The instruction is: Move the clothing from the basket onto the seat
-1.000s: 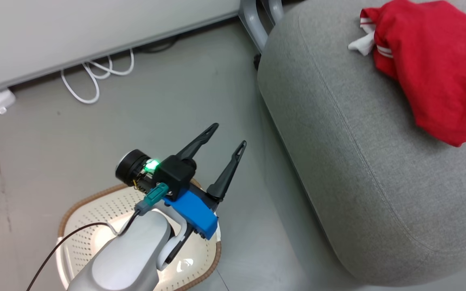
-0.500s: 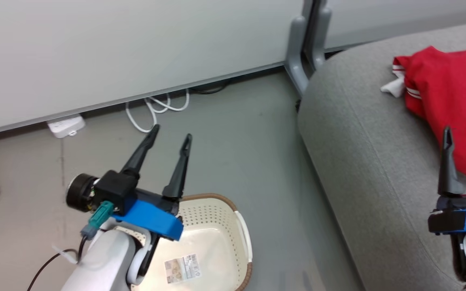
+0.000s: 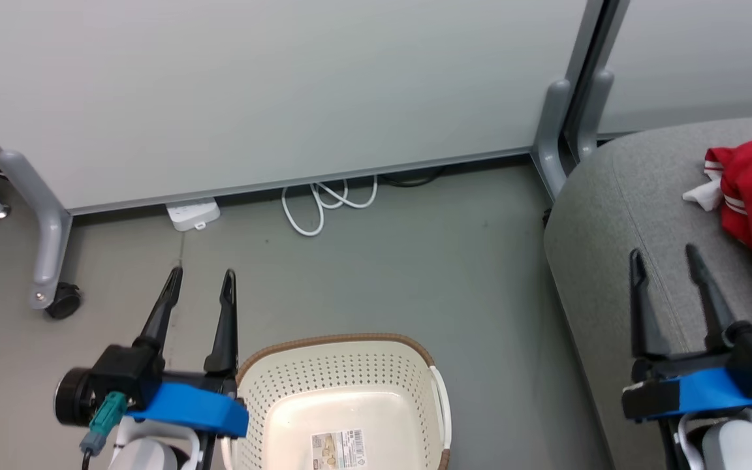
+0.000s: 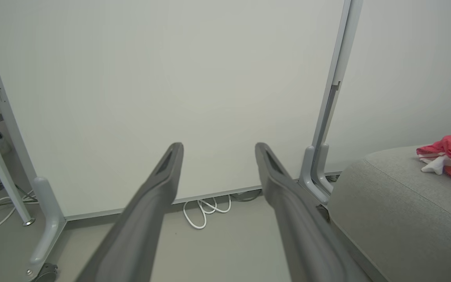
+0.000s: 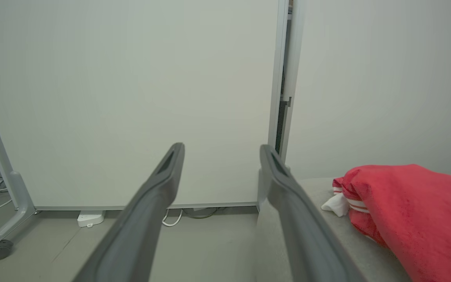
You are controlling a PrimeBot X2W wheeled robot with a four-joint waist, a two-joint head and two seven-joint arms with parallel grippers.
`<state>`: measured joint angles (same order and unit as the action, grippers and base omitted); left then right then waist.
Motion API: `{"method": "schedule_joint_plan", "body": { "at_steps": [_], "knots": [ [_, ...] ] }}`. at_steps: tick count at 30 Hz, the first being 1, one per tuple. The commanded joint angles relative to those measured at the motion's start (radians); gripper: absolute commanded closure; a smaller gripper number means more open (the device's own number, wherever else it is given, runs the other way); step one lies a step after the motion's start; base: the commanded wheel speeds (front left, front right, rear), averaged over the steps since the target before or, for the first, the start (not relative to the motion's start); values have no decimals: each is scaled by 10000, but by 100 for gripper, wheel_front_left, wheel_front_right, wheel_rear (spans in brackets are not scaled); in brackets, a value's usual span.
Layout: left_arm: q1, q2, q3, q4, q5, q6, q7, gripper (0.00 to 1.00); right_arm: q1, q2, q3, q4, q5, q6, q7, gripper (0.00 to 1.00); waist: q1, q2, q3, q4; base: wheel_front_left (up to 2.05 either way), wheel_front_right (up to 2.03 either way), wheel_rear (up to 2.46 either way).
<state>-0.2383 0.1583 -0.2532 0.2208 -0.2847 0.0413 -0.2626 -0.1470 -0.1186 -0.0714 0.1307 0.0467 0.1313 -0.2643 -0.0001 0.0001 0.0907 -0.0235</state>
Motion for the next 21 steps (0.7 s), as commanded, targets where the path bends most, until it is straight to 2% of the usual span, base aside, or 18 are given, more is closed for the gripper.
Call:
{"method": "schedule_joint_plan", "body": {
  "at_steps": [1, 21],
  "knots": [
    [189, -37, 135, 4, 99, -39, -31, 0, 224, 61, 71, 66, 103, -11, 1, 0, 1, -1, -180, 162, 0, 0, 0],
    [1935, -910, 1637, 162, 936, -904, -32, 0, 1843, 550, 394, 547, 342, -11, 1, 0, 1, -1, -1130, 588, 0, 0, 0]
  ]
}}
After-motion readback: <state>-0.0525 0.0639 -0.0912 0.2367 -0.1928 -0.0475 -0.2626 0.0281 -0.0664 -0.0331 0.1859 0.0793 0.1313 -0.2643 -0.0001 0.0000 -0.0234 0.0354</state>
